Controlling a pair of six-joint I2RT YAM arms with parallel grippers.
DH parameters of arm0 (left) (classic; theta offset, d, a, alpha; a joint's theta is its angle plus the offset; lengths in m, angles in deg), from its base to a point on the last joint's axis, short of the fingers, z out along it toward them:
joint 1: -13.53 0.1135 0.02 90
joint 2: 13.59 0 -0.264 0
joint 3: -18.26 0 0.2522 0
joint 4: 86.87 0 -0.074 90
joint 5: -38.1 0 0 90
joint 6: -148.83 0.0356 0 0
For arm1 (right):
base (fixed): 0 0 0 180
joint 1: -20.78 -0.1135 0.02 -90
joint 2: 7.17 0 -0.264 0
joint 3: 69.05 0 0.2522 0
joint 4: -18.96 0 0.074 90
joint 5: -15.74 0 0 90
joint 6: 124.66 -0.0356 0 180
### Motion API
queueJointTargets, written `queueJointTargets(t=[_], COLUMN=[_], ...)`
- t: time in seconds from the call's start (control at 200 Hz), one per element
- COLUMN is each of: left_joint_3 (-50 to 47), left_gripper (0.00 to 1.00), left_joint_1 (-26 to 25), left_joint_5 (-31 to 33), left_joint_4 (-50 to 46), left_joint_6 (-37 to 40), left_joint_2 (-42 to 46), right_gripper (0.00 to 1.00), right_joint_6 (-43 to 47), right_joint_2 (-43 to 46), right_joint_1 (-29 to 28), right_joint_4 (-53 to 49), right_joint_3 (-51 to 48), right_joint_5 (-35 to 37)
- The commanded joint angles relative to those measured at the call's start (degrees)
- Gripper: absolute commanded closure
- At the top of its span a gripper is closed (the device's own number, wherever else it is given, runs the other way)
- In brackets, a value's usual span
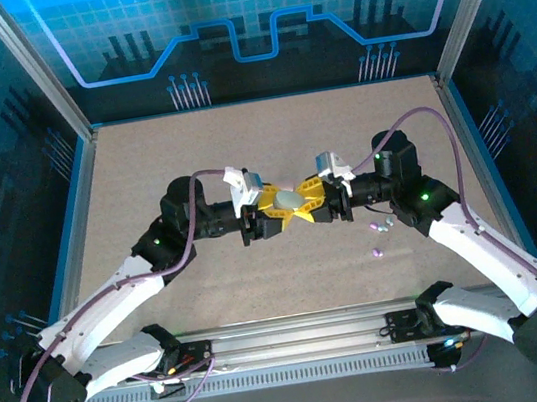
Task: Insert wireless bluetooth earbuds into charging case
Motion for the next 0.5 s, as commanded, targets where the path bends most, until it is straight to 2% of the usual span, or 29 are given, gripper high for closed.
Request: queueJointTargets(t=[0.0,0.185,0.495], left_joint_3=[1.9,2.4,2.5], left_gripper=[0.51,0.52,0.67], left_joint_1=[0.0,0.0,-0.1], left_joint_5=[-1.8,-2.0,-2.8], left_joint_4=[-0.8,-2.0,-1.5], left_joint_6=[0.6,1.5,1.1], left_joint_2=[-0.7,-0.8,-1.0], right_gripper=[0.7,0.7,0.68], right_joint_6=[0.0,0.0,1.7], right_joint_2=[0.8,0.4,-0.4], right_joint_1=[0.1,0.1,-0.4], right_joint_4=[1.2,0.8,-2.2], right_joint_3=[1.8,1.8,2.7], right_joint_5=[-1.1,-1.4,-1.3])
